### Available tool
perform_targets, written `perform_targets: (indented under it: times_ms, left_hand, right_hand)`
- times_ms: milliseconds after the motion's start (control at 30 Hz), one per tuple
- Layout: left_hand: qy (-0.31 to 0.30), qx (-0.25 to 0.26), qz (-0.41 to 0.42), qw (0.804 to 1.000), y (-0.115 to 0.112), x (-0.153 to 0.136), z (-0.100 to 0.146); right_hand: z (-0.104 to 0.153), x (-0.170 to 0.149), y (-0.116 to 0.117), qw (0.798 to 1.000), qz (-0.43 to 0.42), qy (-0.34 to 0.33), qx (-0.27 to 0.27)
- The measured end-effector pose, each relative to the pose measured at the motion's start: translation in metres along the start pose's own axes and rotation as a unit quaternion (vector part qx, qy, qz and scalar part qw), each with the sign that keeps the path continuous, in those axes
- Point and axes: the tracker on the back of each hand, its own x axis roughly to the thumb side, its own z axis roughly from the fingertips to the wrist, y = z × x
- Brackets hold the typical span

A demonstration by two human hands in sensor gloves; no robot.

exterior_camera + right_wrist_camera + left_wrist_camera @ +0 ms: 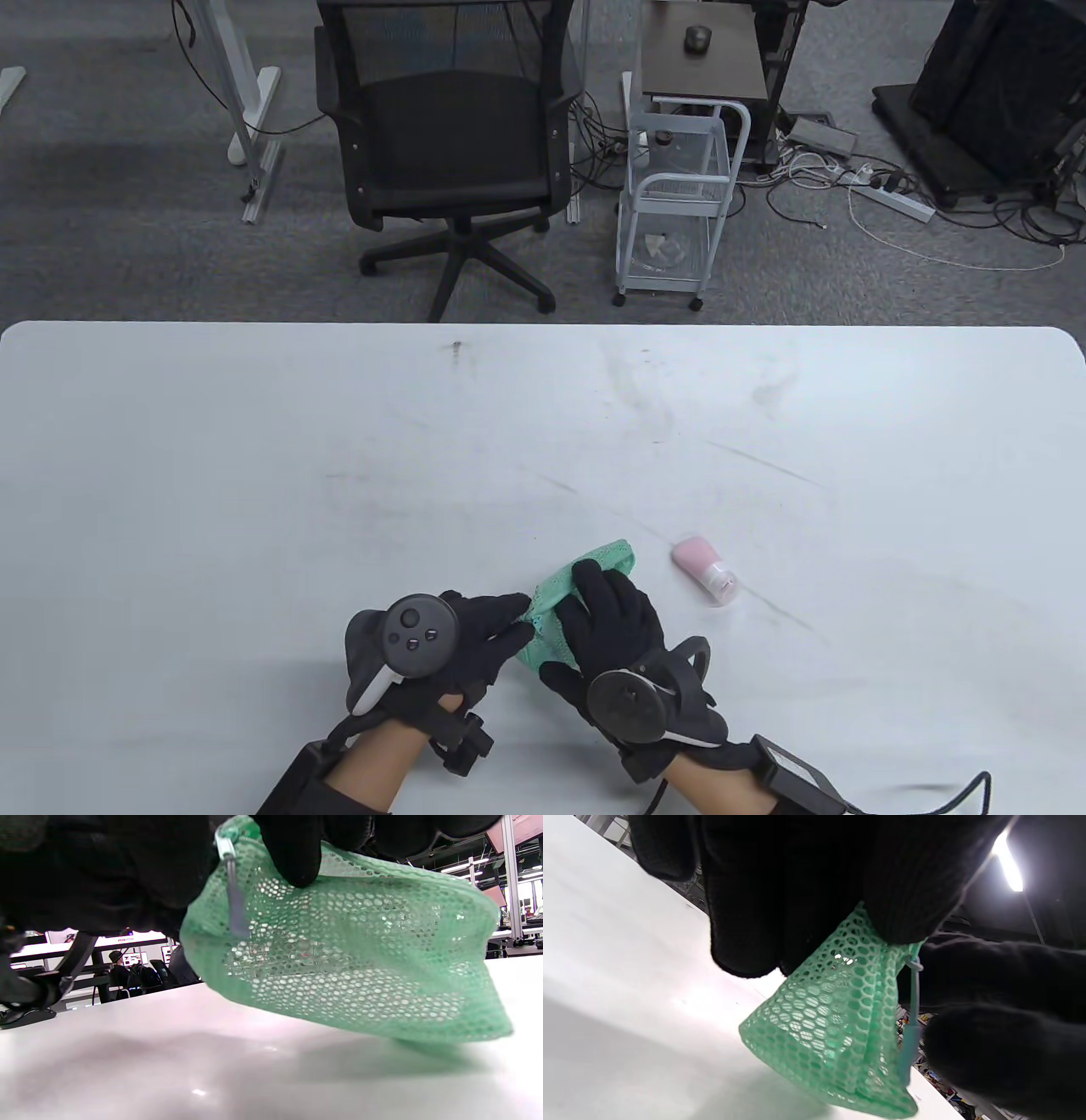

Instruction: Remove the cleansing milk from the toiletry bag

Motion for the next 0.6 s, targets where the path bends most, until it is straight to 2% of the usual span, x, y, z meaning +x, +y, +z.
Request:
perform_targets:
  times_ms: [400, 600]
  left_hand:
    - [-0.007, -0.007, 0.012, 1.0, -0.001, 0.0055, 0.0015]
    - [-0.005, 0.004, -0.016, 1.0, 0.0021, 0.0045, 0.0013]
  right_hand:
    - [-0.0023, -0.003, 0.0003, 1.0, -0.014, 0.009, -0.022]
    - [-0.0015, -0.0085, -0.0042, 0.999, -0.03, 0.021, -0.026]
